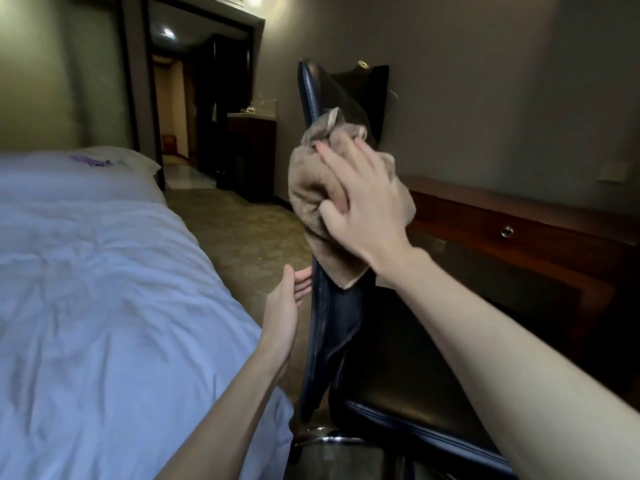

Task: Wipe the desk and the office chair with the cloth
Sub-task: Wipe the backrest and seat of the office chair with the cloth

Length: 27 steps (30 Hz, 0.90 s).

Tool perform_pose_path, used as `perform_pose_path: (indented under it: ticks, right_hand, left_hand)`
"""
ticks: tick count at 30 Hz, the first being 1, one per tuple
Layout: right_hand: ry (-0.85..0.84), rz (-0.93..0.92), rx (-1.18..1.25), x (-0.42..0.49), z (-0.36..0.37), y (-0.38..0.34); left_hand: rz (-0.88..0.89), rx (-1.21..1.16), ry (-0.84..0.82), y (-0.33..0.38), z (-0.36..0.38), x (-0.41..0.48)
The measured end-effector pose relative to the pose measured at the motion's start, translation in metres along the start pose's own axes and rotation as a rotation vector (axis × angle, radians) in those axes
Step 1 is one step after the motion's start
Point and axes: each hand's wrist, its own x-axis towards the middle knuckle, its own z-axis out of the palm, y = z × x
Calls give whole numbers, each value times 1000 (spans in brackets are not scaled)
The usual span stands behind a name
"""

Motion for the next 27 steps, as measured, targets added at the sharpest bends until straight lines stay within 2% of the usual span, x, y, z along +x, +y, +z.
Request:
perform_pose_path:
  ticks: [5, 9, 11, 13, 15, 17, 19, 21, 24, 27]
  right_hand:
    - [31, -162, -216, -85, 42, 18]
    - [-202, -379, -435, -156, 62, 41]
    - [-194, -456, -410, -161, 57, 50]
    - [-61, -429, -269, -144, 46, 51]
    - [135, -317, -137, -113, 28, 42]
    - [293, -229, -90, -73, 7, 30]
    - [359, -196, -119, -29, -11, 20]
    - [277, -190, -147, 5, -19, 11]
    - [41, -130, -104, 10, -4, 1]
    - [87, -62, -104, -32, 17, 4]
  left_hand:
    - [-56, -86, -28, -6, -4, 4]
    - [-64, -83, -126, -5, -13, 5]
    - [-65, -89, -160, -3, -15, 4]
    - [-57, -75, -159, -3, -15, 3]
    - [-49, -48, -151, -4, -15, 2]
    - [-50, -52, -148, -5, -15, 1]
    - [-49, -57, -139, -8, -16, 1]
    - [-42, -66, -127, -10, -15, 1]
    - [-49, -90, -96, -12, -14, -1]
    - [-50, -94, -112, -13, -16, -3]
